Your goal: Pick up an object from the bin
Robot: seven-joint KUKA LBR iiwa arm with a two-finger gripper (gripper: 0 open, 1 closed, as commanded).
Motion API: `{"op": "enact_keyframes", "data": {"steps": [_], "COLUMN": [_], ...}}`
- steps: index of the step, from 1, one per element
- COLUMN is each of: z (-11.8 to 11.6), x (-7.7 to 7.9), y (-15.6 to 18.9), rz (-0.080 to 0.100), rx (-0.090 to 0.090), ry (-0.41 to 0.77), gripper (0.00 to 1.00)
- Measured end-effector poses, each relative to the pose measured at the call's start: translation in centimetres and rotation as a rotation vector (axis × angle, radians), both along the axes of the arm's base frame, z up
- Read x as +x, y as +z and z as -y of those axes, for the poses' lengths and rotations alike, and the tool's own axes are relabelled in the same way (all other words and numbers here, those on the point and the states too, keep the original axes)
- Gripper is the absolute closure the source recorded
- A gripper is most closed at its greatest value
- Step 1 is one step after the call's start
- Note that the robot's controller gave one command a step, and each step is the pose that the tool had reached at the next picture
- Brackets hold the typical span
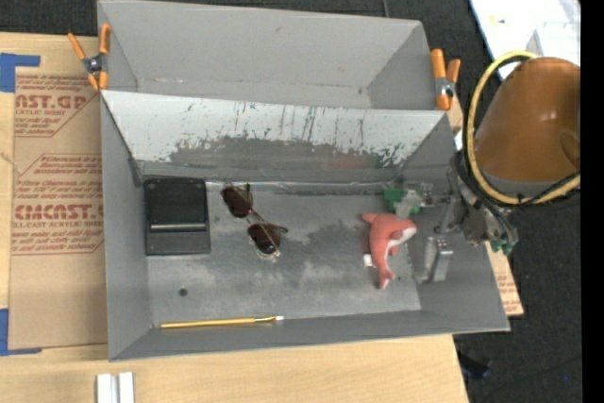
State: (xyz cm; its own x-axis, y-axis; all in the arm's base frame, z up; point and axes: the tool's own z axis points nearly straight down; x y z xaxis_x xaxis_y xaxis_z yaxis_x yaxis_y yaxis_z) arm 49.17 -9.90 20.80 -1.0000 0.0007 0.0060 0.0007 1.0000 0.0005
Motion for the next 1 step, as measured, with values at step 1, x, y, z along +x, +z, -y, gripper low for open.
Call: {"op": "enact_keyframes", "data": {"steps": [1], "z": [-0.04], "x": [0.18], "y": [0.32], "rz": [0.007], "rx": [-0.001], "ry": [0.002], "gripper": [0.00]}}
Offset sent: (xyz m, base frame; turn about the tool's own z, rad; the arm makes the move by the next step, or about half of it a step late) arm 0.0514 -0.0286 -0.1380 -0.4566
